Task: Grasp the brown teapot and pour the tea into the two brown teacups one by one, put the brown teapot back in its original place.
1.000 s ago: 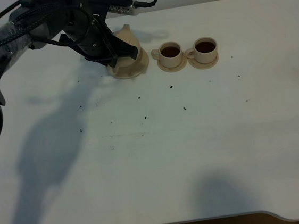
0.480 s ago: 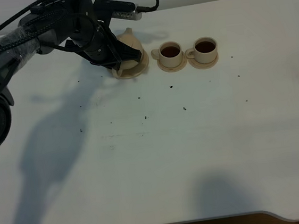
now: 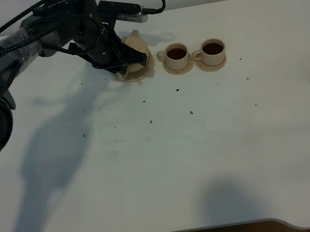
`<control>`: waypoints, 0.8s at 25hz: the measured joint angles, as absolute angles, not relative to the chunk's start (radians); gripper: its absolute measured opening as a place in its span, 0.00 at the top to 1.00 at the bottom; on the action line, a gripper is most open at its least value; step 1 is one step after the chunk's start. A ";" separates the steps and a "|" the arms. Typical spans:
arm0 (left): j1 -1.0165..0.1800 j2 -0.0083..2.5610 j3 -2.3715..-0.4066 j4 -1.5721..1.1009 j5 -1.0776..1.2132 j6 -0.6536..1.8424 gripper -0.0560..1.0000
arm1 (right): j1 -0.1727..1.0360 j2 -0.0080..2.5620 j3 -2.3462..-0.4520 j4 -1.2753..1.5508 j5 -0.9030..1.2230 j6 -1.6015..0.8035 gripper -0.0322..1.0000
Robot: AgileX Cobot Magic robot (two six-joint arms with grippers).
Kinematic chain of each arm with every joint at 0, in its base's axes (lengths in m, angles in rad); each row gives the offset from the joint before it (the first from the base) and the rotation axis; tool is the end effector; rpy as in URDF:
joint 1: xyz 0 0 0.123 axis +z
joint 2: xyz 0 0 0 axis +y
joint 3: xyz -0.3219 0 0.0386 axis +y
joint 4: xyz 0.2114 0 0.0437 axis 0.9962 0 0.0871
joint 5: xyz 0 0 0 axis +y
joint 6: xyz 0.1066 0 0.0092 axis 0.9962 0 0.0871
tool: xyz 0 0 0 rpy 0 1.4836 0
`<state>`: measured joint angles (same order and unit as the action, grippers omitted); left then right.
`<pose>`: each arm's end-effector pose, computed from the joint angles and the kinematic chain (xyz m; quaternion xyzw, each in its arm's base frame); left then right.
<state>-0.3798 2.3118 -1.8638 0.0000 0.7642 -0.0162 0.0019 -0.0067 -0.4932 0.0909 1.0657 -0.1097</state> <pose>0.4655 -0.1858 0.1857 0.1763 0.9592 -0.0435 0.2167 -0.0629 0.0084 0.2501 -0.0495 0.8522 0.0174 0.5205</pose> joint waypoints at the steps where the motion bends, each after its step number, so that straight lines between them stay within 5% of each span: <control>1: -0.380 2.311 -1.864 0.000 0.773 -0.016 0.65 | 0.002 -0.007 -0.493 0.091 1.066 -0.110 0.62; 8: -0.380 2.238 -1.864 0.014 0.989 -0.017 0.43 | 0.002 -0.007 -0.493 0.091 1.066 -0.110 0.62; 14: -0.380 2.117 -1.804 0.006 1.190 0.000 0.45 | 0.002 -0.007 -0.493 0.091 1.066 -0.110 0.62; 20: -0.380 1.887 -1.423 -0.056 1.191 0.047 0.50 | 0.002 -0.007 -0.493 0.091 1.066 -0.110 0.62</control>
